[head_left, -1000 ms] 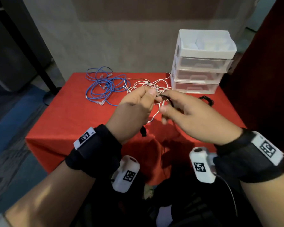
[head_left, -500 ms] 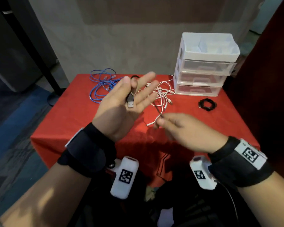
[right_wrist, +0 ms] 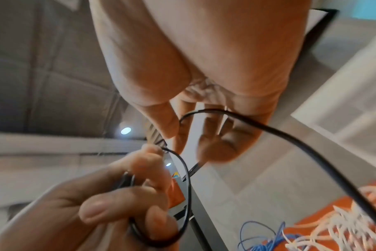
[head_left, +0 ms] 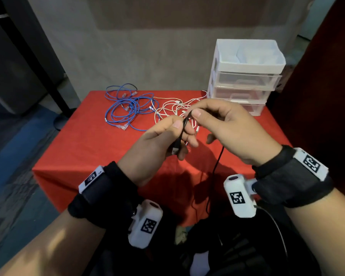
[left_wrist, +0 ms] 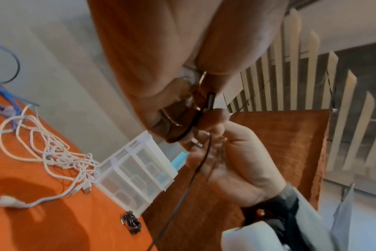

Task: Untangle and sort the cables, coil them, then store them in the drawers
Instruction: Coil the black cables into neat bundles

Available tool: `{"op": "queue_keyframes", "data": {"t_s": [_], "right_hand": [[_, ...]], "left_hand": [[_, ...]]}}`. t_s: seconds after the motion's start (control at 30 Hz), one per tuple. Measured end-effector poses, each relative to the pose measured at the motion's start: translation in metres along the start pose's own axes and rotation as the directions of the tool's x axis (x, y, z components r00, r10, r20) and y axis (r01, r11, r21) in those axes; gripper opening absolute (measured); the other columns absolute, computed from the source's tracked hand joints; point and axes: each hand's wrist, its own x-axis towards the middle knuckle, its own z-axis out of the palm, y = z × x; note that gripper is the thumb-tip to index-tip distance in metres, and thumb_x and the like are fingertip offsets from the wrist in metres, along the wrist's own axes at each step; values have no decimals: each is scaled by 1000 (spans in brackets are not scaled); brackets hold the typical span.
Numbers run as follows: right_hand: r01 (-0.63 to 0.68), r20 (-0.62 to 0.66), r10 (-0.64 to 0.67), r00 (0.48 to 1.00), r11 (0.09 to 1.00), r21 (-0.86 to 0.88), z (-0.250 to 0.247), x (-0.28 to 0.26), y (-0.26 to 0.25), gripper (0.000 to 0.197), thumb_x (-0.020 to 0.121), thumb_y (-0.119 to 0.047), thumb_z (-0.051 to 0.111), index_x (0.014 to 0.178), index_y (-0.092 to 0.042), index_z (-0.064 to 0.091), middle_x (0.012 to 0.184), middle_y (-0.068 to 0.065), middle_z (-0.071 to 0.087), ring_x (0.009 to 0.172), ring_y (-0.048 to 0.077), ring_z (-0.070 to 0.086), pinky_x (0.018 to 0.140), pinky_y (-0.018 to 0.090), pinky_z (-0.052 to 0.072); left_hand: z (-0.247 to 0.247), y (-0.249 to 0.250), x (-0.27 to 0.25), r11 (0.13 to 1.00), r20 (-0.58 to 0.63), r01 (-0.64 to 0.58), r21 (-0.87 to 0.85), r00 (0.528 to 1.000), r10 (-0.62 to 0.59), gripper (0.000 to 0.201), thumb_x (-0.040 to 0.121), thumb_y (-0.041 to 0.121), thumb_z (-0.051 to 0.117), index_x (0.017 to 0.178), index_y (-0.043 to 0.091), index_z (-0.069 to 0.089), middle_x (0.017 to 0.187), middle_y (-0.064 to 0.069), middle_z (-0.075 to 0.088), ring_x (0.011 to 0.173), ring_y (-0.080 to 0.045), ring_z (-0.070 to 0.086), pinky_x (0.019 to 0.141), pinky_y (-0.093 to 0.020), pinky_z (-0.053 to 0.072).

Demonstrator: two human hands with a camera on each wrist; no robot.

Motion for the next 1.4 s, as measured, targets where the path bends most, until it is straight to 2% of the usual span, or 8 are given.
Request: {"op": "queue_keyframes", "data": {"t_s": [0.2,0.33,0.47,0.73,0.9,1.07,1.23,1.4], "right_hand": [[-67,22,65,998,993,99,3,2,0,16,102,-25,60,100,-17,74,88,8,69,76,19,52,50,31,41],[-114,58,105,993,975,191,4,7,-5,22,101,-28,62,90,-10,69,83,14,53,71,28,34,49,30,24],[-102,72,90,993,977,189,13,8,-13,21,104,-25,57,87,-15,65,76,12,53,66,22,48,46,25,34],[-84,47,78,996,984,156,14,3,-15,17,102,-15,60,90,-4,62,65,16,54,54,26,53,39,28,42],[-68,21,67,998,995,70,16,5,-13,11,98,-12,66,91,-3,67,68,16,53,53,20,57,40,28,42],[-73,26,72,997,995,70,15,4,-10,10,98,-16,66,94,-7,69,77,20,60,55,18,56,43,26,39],[-43,94,28,995,985,165,18,3,-13,10,100,-12,63,98,-3,65,71,2,65,55,15,54,42,26,38],[-6,91,-14,996,978,207,19,2,-12,11,100,-10,62,100,-1,66,71,11,66,56,18,52,43,27,37]], "left_hand": [[-1,-5,-4,989,55,39,-143,998,-32,32,101,21,45,119,5,65,85,-5,59,79,-17,56,82,-34,48],[0,-6,-5,973,50,12,-230,999,0,22,92,24,68,112,20,76,83,-3,63,79,-15,60,78,-29,54],[2,-9,-2,971,-54,-50,-233,998,38,28,80,36,73,104,23,78,83,-3,69,69,-15,60,68,-26,53],[-4,-25,2,960,-369,-107,257,908,200,12,92,14,70,82,8,66,68,1,70,58,-9,65,61,-28,56],[-22,-34,1,700,-169,-172,693,906,389,19,91,22,73,78,13,63,79,0,59,74,-16,61,67,-36,53],[-31,-15,-3,967,18,-55,251,998,52,20,89,16,70,107,11,64,81,-5,62,71,-24,56,71,-43,52],[-19,0,-5,998,-94,49,42,995,-45,25,97,40,53,88,25,71,63,-7,52,59,-20,48,56,-27,44],[-11,3,-3,976,-29,194,-94,980,-198,36,99,47,46,85,17,61,61,3,44,58,-11,42,59,-29,48]]}}
